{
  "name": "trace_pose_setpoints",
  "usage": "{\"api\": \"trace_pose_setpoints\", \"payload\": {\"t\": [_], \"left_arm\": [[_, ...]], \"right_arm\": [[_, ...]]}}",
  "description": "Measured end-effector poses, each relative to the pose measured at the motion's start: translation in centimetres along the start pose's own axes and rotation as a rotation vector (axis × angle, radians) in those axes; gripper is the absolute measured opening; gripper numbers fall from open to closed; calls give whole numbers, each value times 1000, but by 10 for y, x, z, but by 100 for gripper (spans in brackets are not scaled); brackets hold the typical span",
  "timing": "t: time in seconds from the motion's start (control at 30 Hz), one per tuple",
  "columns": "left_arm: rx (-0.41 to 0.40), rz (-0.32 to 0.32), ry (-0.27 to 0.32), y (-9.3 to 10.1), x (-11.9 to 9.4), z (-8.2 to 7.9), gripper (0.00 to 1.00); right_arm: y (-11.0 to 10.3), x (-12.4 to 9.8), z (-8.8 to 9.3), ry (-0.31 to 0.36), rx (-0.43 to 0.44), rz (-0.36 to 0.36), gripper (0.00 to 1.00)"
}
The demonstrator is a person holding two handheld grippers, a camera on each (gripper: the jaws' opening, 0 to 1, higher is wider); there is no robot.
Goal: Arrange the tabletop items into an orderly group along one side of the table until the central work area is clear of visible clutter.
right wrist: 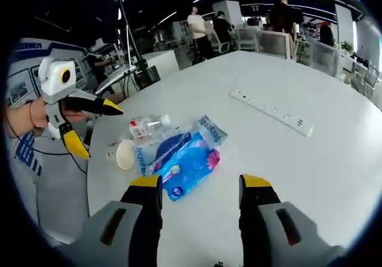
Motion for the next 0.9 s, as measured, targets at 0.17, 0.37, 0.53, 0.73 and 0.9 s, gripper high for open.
{"api": "trace_pose_setpoints", "payload": {"t": [0.17, 0.37, 0.53, 0.73, 0.9], "left_arm": [[-39, -24, 7, -7, -6, 8, 81], [-77, -54, 17, -15, -14, 15, 81], [-110, -77, 25, -20, -19, 20, 80], [-136, -92, 27, -24, -19, 26, 80], [-153, -96, 31, -25, -17, 29, 80]], "right_arm": [[1, 28, -11, -69, -106, -24, 48], [4, 59, -18, -127, -163, -48, 44], [5, 82, -22, -169, -210, -74, 43], [8, 96, -24, -210, -263, -93, 38], [12, 105, -27, -230, -309, -108, 31]]}}
Point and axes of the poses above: the point that each gripper's makers call its tool centre point, and the gripper's own axes: x roughly forward along the fingers, y roughly to its right, z roughly out of its underside, the point moved 7 cm from there along -x, roughly backward along the fingers, and after that the axes turned 13 degrees about x, right-handed, at the moved point
